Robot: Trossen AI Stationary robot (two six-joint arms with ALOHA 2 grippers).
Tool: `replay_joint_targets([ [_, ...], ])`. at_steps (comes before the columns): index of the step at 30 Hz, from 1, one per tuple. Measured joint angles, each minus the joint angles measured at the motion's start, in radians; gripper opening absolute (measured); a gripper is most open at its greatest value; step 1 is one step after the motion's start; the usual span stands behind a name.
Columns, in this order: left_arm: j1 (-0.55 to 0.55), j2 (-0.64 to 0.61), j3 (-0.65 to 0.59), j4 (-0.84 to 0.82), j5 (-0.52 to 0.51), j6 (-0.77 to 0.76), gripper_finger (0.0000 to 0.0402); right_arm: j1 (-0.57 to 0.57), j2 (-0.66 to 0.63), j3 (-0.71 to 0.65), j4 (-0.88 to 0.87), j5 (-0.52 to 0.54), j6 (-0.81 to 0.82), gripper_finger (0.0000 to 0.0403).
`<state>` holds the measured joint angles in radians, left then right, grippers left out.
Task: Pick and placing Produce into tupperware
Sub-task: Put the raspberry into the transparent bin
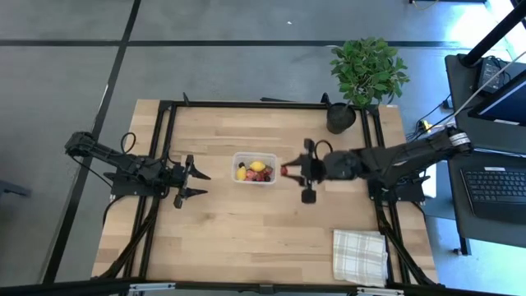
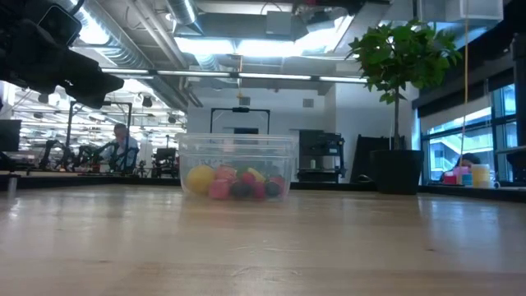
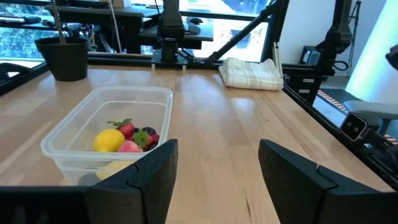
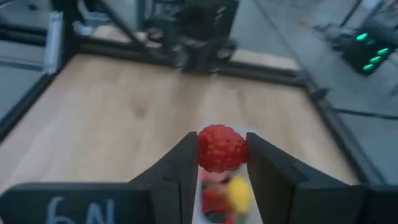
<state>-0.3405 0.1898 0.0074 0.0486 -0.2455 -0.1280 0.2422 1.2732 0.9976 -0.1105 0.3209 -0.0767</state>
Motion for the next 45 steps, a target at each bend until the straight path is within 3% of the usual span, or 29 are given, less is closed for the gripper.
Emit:
replay_joint_targets([
  [6, 0.000, 0.000, 0.000, 0.000, 0.000, 0.000, 0.0218, -0.110, 0.000, 0.064, -0.020, -0.013, -0.038, 0.0124],
  [19, 0.000, 0.000, 0.000, 0.000, 0.000, 0.000, 0.0218, -0.253, 0.076, 0.072, 0.115, -0.218, -0.036, 0.0124],
  [27, 0.000, 0.000, 0.000, 0.000, 0.000, 0.000, 0.0218, -0.265, 0.253, 0.240, -0.021, -0.219, -0.040, 0.0124],
  [34, 0.000, 0.000, 0.000, 0.000, 0.000, 0.000, 0.0218, -0.288, 0.455, 0.394, -0.244, -0.222, -0.041, 0.0124],
  [41, 0.000, 0.000, 0.000, 0.000, 0.000, 0.000, 0.0218, -0.319, 0.603, 0.431, -0.303, -0.333, -0.040, 0.0124],
  [45, 0.000, 0.000, 0.000, 0.000, 0.000, 0.000, 0.0218, -0.324, 0.659, 0.431, -0.319, -0.345, -0.038, 0.0124],
])
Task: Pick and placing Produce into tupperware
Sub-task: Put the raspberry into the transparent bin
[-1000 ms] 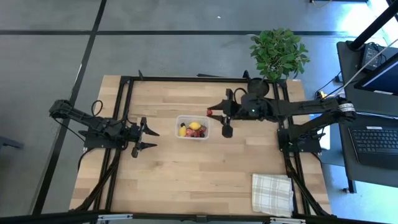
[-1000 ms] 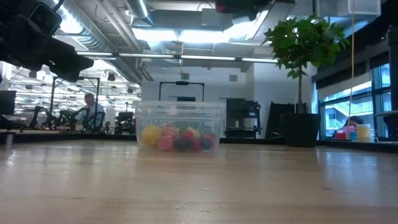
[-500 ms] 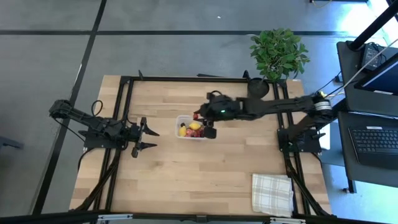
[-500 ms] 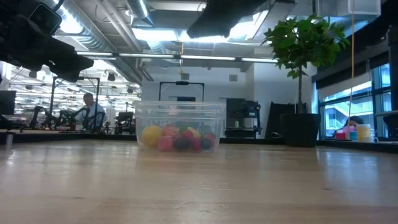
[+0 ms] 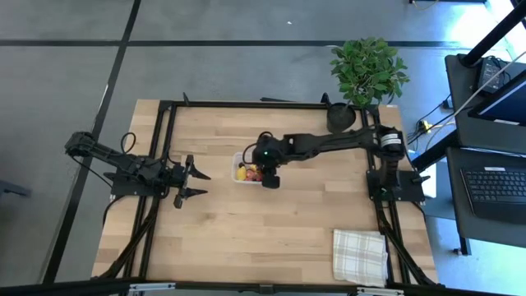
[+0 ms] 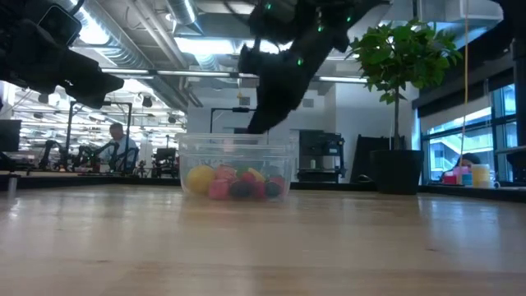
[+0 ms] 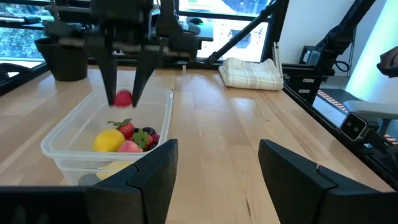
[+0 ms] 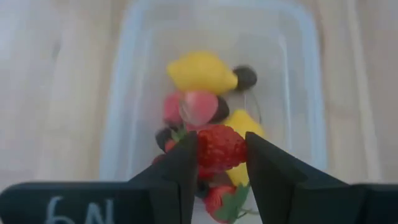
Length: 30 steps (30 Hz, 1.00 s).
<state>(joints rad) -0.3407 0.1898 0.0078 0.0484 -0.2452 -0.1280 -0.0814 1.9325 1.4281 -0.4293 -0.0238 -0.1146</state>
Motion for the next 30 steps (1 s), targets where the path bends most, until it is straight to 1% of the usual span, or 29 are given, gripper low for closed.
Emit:
replay_joint_targets([
  [8, 0.000, 0.000, 0.000, 0.000, 0.000, 0.000, 0.0218, 0.000, 0.065, 0.000, -0.055, 0.000, 0.001, 0.0124],
  [12, 0.000, 0.000, 0.000, 0.000, 0.000, 0.000, 0.0218, 0.000, 0.070, 0.000, -0.082, 0.001, 0.005, 0.0124],
  [24, 0.000, 0.000, 0.000, 0.000, 0.000, 0.000, 0.0218, 0.000, 0.070, 0.000, -0.062, 0.002, 0.005, 0.0125],
  [27, 0.000, 0.000, 0.000, 0.000, 0.000, 0.000, 0.0218, 0.000, 0.070, 0.000, -0.060, 0.003, 0.004, 0.0130],
  [30, 0.000, 0.000, 0.000, 0.000, 0.000, 0.000, 0.0218, 0.000, 0.070, 0.000, -0.056, 0.003, 0.004, 0.0146],
])
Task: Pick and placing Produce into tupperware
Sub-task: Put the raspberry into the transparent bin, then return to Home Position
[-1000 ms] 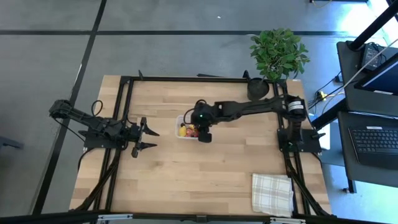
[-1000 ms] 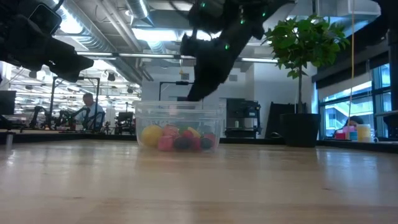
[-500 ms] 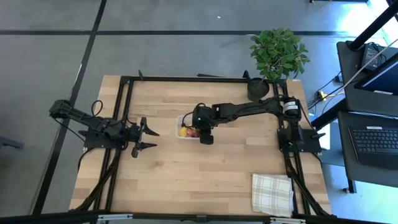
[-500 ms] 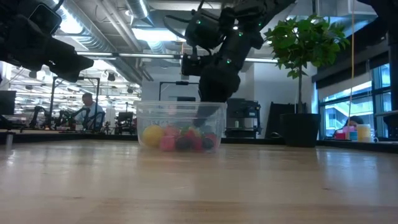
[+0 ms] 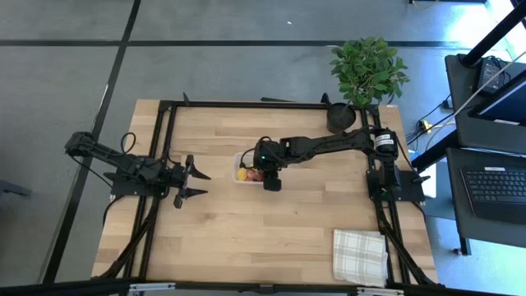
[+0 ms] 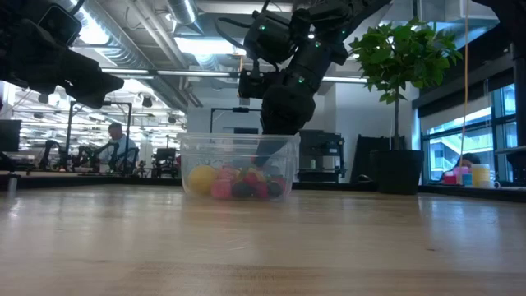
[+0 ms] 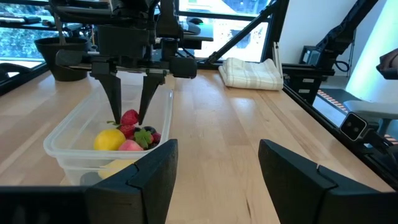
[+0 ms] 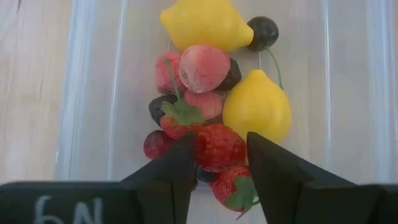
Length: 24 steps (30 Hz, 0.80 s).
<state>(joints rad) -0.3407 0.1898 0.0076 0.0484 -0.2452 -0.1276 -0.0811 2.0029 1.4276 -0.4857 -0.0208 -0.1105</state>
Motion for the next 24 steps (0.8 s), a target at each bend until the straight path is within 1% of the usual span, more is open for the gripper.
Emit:
replay_joint_targets([
  [8, 0.000, 0.000, 0.000, 0.000, 0.000, 0.000, 0.0218, 0.000, 0.000, -0.001, 0.005, 0.000, 0.001, 0.0212],
  [13, 0.000, 0.000, 0.000, 0.000, 0.000, 0.000, 0.0218, 0.000, -0.014, 0.028, -0.019, 0.000, 0.016, 0.0233],
  [19, 0.000, 0.000, 0.000, 0.027, 0.000, 0.005, 0.0218, 0.012, -0.129, 0.104, -0.011, 0.001, 0.028, 0.0236],
  [21, 0.000, 0.000, 0.000, 0.049, 0.000, 0.010, 0.0218, 0.016, -0.186, 0.102, -0.013, 0.000, 0.029, 0.0236],
  [24, 0.000, 0.000, 0.000, 0.089, 0.000, 0.010, 0.0218, 0.025, -0.294, 0.064, 0.001, 0.000, 0.027, 0.0236],
])
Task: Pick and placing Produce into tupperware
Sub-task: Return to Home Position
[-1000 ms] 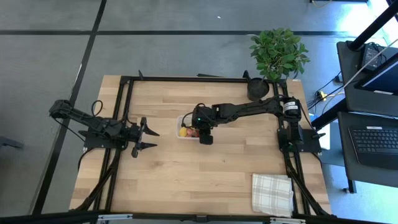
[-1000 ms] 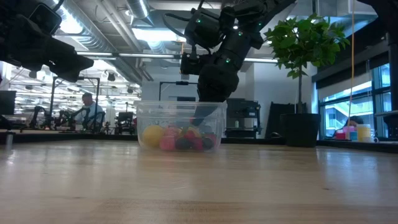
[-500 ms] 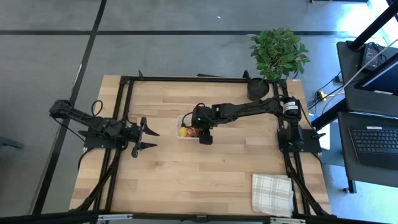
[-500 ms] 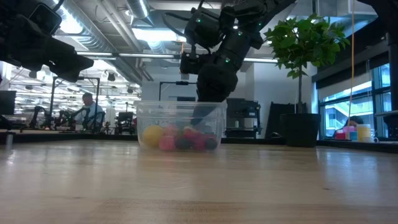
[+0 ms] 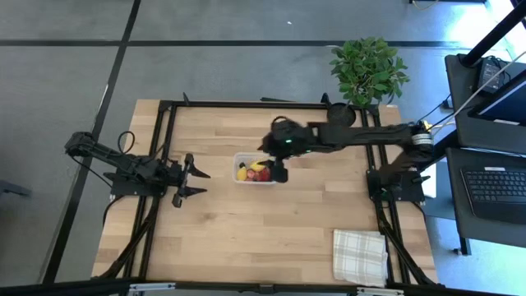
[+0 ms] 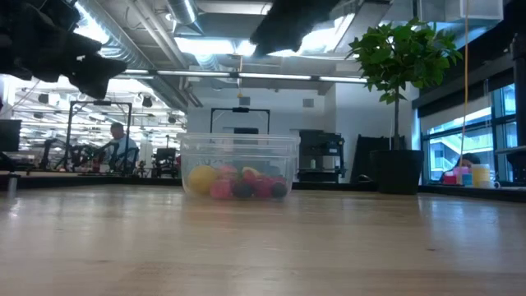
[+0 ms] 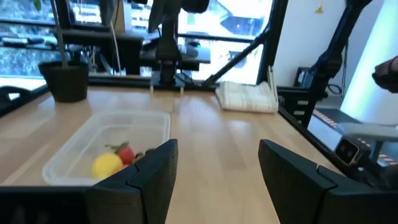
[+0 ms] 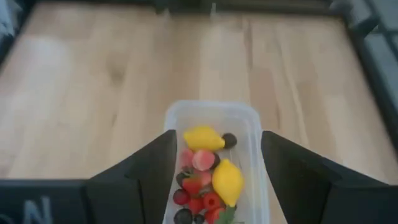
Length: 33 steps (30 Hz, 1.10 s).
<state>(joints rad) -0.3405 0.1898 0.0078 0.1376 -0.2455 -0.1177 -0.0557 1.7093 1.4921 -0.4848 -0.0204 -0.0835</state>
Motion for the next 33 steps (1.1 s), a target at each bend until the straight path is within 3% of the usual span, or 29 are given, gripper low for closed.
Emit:
replay_joint_targets([
  [4, 0.000, 0.000, 0.000, 0.015, -0.011, 0.059, 0.0218, 0.008, -0.163, -0.130, 0.073, 0.002, -0.001, 0.0236],
  [8, 0.018, 0.000, 0.000, 0.025, -0.116, 0.032, 0.0218, 0.008, -0.340, -0.311, 0.193, 0.071, 0.002, 0.0236],
  [11, 0.055, 0.000, 0.000, 0.022, -0.127, 0.027, 0.0218, 0.005, -0.452, -0.459, 0.271, 0.091, -0.006, 0.0236],
  [16, 0.135, 0.000, 0.000, 0.029, -0.042, 0.056, 0.0218, -0.019, -0.634, -0.679, 0.419, 0.091, -0.020, 0.0236],
  [23, 0.276, 0.000, 0.000, 0.035, 0.042, 0.111, 0.0218, -0.070, -0.872, -0.913, 0.481, 0.095, 0.029, 0.0236],
  [28, 0.347, -0.003, 0.000, 0.036, 0.100, 0.129, 0.0218, -0.083, -1.030, -1.024, 0.497, 0.174, 0.041, 0.0236],
  [33, 0.388, -0.004, 0.000, 0.037, 0.133, 0.132, 0.0218, -0.083, -1.175, -1.100, 0.486, 0.185, 0.056, 0.0237],
])
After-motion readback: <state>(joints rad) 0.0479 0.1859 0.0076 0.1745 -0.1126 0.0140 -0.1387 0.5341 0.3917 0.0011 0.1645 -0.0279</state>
